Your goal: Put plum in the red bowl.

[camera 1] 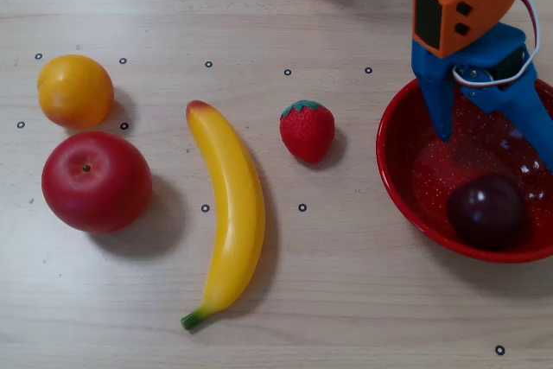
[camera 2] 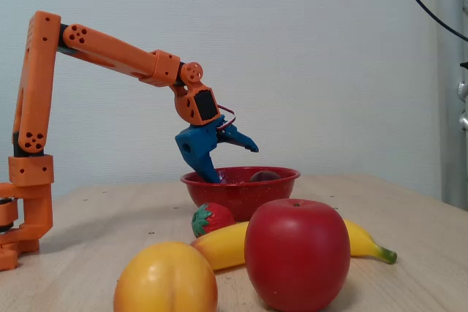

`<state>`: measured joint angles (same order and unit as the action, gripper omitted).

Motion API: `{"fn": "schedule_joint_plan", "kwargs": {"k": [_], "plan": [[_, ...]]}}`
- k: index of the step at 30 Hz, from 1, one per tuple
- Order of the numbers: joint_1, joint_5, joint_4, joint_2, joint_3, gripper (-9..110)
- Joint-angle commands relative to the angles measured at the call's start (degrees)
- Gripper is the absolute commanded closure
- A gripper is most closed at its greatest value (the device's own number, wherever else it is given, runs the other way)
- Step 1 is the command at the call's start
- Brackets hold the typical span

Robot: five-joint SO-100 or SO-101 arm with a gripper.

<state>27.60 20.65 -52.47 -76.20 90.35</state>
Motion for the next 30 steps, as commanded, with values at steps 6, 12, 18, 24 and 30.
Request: {"fn": "schedule_joint_plan", "kwargs": {"k": [6, 12, 18, 24, 30], "plan": [[-2.2, -2.5, 0.8, -10.5, -4.4, 91], [-6.8, -3.7, 1.7, -22.8, 1.2, 101], [-15.3, -4.2, 4.8, -41.7, 17.6, 101], [-24.5, -4.6, 11.3, -60.0, 39.3, 101], [-28.1, -4.6, 17.1, -82.6, 63.9, 101]]}}
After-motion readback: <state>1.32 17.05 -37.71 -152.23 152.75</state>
